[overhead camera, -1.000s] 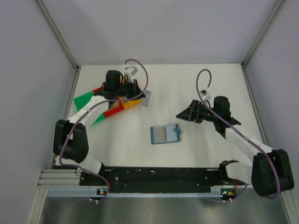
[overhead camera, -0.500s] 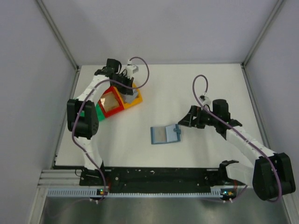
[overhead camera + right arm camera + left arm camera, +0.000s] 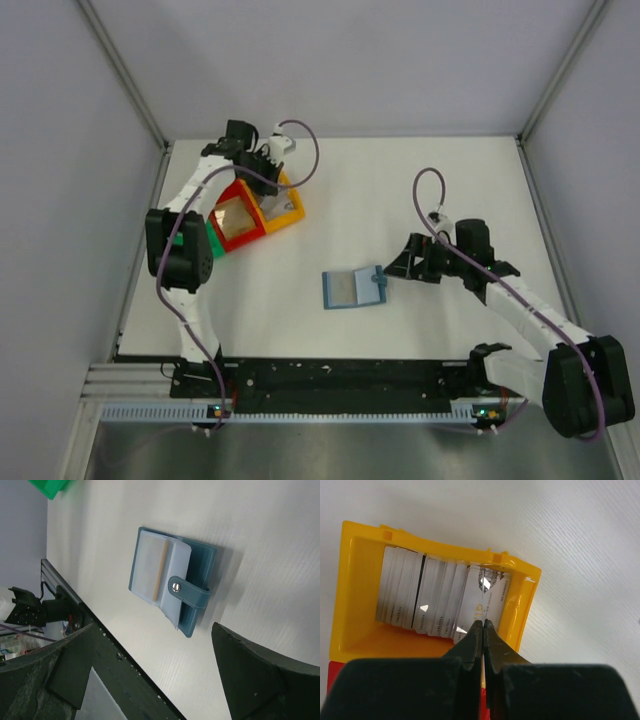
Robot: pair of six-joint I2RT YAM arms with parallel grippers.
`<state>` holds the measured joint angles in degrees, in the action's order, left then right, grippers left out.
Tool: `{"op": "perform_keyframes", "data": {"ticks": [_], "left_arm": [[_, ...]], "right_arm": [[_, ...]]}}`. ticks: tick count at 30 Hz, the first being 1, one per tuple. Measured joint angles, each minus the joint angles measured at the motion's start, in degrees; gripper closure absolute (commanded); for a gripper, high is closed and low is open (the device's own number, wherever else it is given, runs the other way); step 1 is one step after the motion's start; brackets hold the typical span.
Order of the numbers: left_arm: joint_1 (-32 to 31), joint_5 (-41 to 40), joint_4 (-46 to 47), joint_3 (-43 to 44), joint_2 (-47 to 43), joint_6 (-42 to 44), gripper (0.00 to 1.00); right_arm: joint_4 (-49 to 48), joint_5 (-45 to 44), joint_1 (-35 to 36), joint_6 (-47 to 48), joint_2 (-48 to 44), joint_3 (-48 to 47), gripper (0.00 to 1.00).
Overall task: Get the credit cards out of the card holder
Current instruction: Place the credit card in the storage box.
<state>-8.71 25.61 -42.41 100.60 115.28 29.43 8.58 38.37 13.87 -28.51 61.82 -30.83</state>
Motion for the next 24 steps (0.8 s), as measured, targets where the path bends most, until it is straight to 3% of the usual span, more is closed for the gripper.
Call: {"op": "perform_keyframes", "data": {"ticks": [11, 17, 24], "left_arm": [[-0.02, 0.02, -1.99, 2.10, 4.90, 2.47, 0.99], [-0.04, -0.26, -4.02, 3.72, 6.88, 2.89, 0.63], [0.00, -1.86, -4.48, 3.87, 6.71, 2.12, 0.39]], "right_arm": [[1.31, -0.81, 0.02, -0.07, -1.44, 0.11, 0.05], [1.36, -0.85, 0.02, -0.09, -1.44, 0.11, 0.05], [1.40, -0.87, 0.02, -0.11, -1.57, 0.11, 0.05]]}}
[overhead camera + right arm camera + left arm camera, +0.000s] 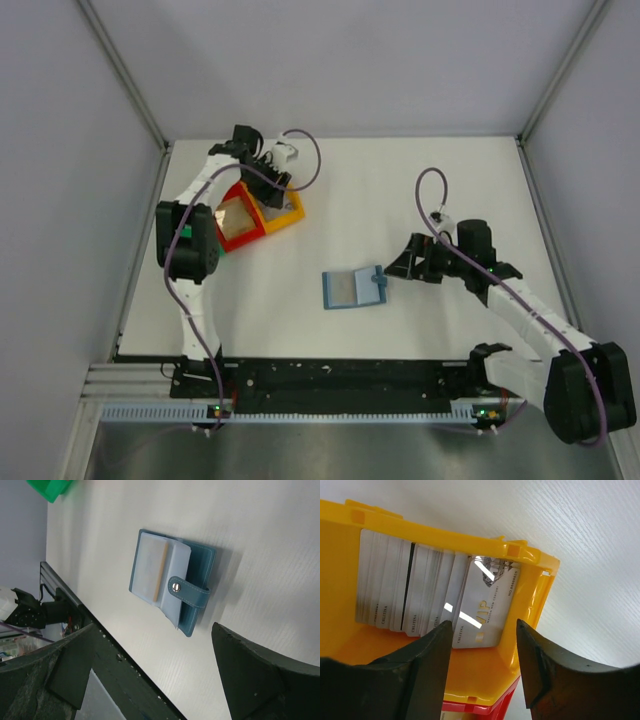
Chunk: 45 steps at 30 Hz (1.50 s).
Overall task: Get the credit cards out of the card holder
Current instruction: Place the credit card in the storage box.
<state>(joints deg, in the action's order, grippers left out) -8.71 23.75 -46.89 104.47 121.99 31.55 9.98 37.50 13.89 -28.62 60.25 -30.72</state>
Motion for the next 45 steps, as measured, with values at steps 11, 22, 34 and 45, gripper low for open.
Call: {"op": "perform_keyframes", "data": {"ticks": [11, 22, 34, 45], "left_arm": [[0.00, 0.94, 10.84, -9.44, -17.44, -16.63, 0.02], [-1.66, 6.67, 34.40, -48.15, -52.22, -42.73, 0.02], [-2.34, 0.74, 38.21, -76.48, -79.58, -54.75, 0.03], [-11.39, -7.34, 32.89, -79.56, -87.82, -55.23, 0.02]], "right_arm": [[2.62, -7.48, 6.01, 2.34, -0.92, -0.83, 0.05], [5.88, -25.66, 23.37, 8.13, 6.75, -10.36, 0.07], [9.97, -42.40, 34.67, 9.92, 20.15, -16.02, 0.14], [16.70, -54.42, 42.80, 5.03, 27.43, -26.88, 0.20]]}}
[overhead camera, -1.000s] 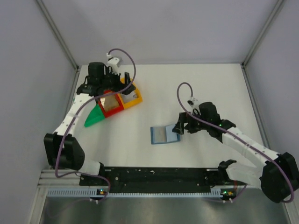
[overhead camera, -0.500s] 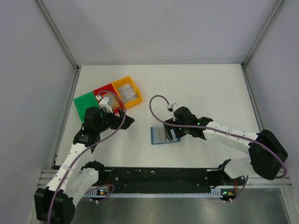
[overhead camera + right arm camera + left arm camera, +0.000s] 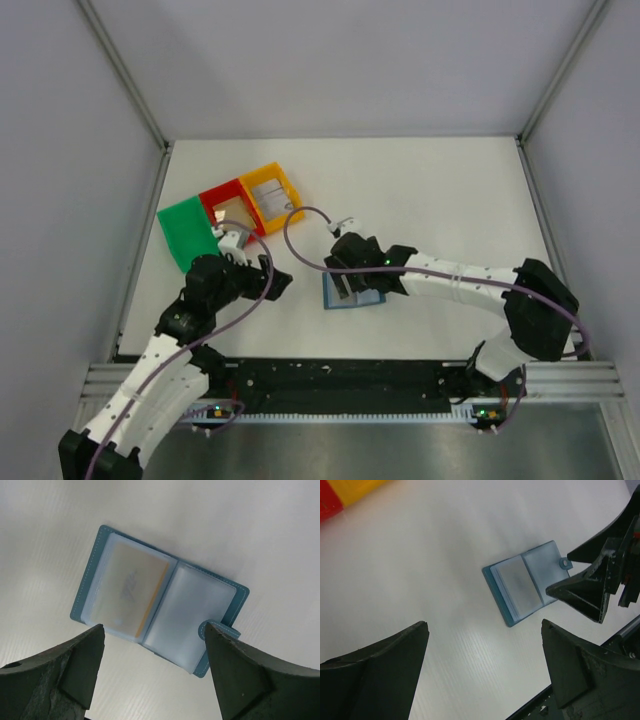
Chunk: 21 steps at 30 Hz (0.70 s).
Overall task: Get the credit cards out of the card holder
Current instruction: Place the credit card in the storage box, then remove the credit card from the card holder.
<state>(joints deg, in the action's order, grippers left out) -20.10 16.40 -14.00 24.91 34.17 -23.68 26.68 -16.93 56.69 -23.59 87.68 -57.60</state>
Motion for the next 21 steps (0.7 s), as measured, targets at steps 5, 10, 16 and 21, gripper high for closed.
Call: {"op": "perform_keyframes", "data": {"ticks": [5, 10, 16, 21], "left_arm": [[-4.44, -2.75, -1.68, -2.03, -2.21, -0.70, 0.03], [-6.10, -3.98, -2.36, -2.08, -2.32, -2.40, 0.03], [-6.27, -6.80, -2.10, -2.80, -3.54, -5.70, 0.03], [-6.25, -9.42, -0.50, -6.36, -4.70, -9.60, 0.04]], "right_arm": [[2.49, -5.90, 1.44, -2.03, 1.01, -3.34, 0.20], [2.40, -3.78, 1.44, -0.85, 3.74, -5.86, 0.25], [1.42, 1.07, 1.44, 0.76, 9.70, -7.13, 0.30], [0.98, 3.85, 1.46, 2.16, 12.50, -7.13, 0.30]]}}
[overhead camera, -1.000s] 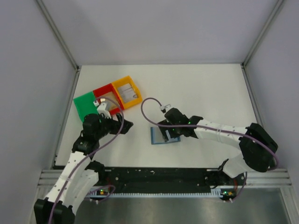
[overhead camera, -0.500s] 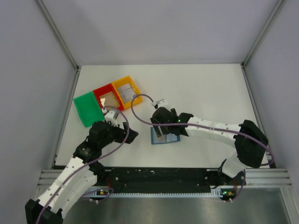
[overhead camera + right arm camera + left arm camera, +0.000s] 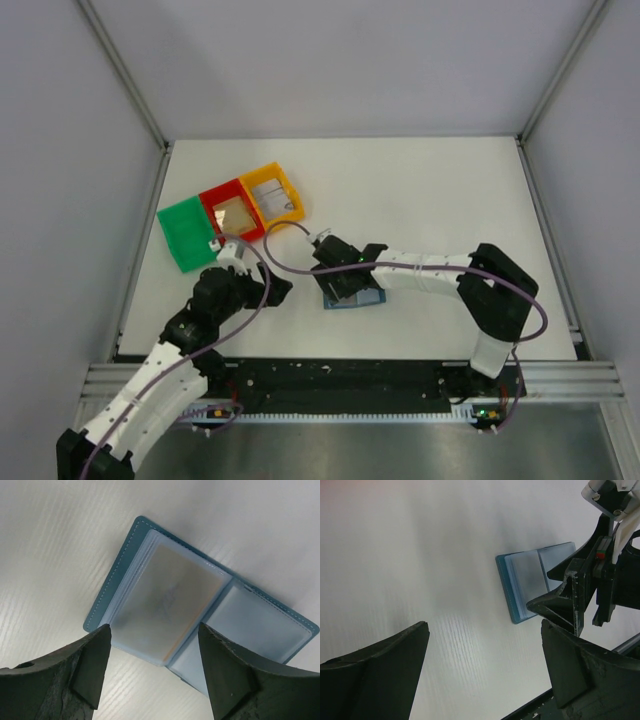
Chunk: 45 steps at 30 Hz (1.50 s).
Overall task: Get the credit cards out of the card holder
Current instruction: Remove the credit card from the card holder.
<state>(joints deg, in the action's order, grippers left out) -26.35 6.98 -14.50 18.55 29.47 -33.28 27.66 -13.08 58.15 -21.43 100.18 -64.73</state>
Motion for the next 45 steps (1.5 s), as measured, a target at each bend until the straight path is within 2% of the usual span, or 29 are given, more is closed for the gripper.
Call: {"op": "perform_keyframes", "data": {"ticks": [5, 8, 11, 13, 18, 21, 30, 41, 44, 45], "left_arm": [[0.00, -1.11, 2.43, -1.81, 1.18, -2.08, 0.04], [0.00, -1.05, 4.59, -1.86, 3.50, -3.13, 0.05], [0.00, -0.59, 6.34, -1.86, 5.99, -3.91, 0.05], [-0.02, -0.09, 7.30, -1.86, 7.61, -4.22, 0.05], [-0.02, 2.19, 9.64, -1.86, 11.39, -4.76, 0.06], [0.00, 3.58, 11.56, -1.86, 13.20, -5.51, 0.06], [-0.02, 8.17, 17.88, -1.75, 18.86, -7.80, 0.07], [-0.85, 12.57, 25.81, -0.50, 26.25, -13.35, 0.12], [-2.01, 13.97, 29.70, 0.76, 30.27, -15.98, 0.25], [-2.36, 14.29, 30.84, 1.11, 31.61, -16.70, 0.36]], "right_arm": [[-1.49, 2.19, 0.00, 0.72, 0.76, 0.02, 0.33], [-2.23, 2.21, 0.00, 0.79, 0.87, 0.35, 0.42], [-3.72, 1.44, 0.04, 0.31, 1.16, 1.88, 0.46], [-4.92, 0.55, 0.22, -0.17, 1.05, 2.49, 0.55], [-7.37, -0.76, 0.37, -1.16, 0.46, 3.65, 0.60], [-8.09, -0.50, 0.37, -1.16, -0.02, 4.17, 0.74], [-9.22, 3.32, -1.51, -2.21, -5.20, 9.18, 1.00], [-14.51, 13.05, -7.72, -5.97, -12.50, 14.47, 1.00], [-17.84, 16.17, -10.36, -8.33, -14.86, 16.94, 1.00], [-19.23, 17.40, -11.41, -9.25, -15.58, 18.08, 1.00]]}}
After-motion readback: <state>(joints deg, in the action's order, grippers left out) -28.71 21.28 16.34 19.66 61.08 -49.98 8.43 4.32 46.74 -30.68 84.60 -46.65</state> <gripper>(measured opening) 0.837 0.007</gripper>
